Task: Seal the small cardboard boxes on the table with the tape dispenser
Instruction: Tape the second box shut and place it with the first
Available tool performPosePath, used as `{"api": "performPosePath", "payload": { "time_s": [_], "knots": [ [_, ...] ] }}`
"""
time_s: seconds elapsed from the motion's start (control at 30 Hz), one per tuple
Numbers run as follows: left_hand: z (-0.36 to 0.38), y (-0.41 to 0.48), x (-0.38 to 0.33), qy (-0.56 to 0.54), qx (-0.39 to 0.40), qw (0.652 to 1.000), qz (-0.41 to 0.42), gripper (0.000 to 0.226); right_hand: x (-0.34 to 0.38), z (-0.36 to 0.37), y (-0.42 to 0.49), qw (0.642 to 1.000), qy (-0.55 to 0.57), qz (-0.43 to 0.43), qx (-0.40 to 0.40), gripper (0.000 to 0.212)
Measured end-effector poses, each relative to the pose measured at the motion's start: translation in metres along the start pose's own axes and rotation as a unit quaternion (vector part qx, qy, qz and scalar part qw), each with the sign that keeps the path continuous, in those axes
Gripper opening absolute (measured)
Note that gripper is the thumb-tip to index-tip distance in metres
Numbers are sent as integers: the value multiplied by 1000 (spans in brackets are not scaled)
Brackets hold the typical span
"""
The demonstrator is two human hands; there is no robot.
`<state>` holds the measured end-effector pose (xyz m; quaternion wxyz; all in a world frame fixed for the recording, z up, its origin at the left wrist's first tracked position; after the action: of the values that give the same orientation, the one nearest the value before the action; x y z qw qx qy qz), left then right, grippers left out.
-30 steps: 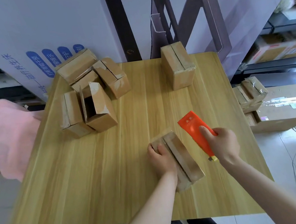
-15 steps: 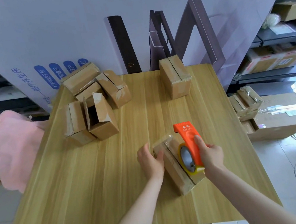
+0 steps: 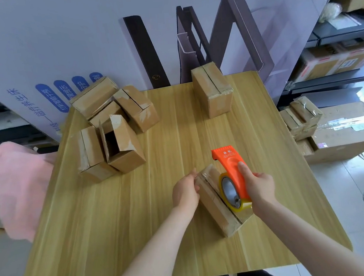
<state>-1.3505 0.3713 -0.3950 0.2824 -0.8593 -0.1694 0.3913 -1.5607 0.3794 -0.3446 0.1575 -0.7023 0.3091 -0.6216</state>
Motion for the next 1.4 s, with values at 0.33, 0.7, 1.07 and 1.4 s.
{"api": "performPosePath", "payload": {
  "time_s": [0.33,0.7,1.07,1.4],
  "knots": [
    [-6,28,-31,204,159,966,19,58,1,1,-2,1000,2,-14,-1,48],
    [3,33,-72,319,157,932,65,41,-7,0,-2,1000,22,-18,-12,48],
    [0,28,-72,348,182,918,56,30,-5,-7,-2,999,45,5,-20,48],
    [-2,12,-47,323,131,935,67,84,4,6,-7,1000,9,-14,-11,50]
  ]
}}
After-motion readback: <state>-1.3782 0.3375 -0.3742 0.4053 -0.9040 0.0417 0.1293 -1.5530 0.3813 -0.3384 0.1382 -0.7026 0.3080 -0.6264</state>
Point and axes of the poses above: each hand's wrist, its own y-axis towards the middle knuckle, its own z-axis out of the palm, x = y × z, the point moved 5 cm from there along y, towards the middle knuckle, and after that the axes turned 13 degrees about x, right-handed, at the moved point
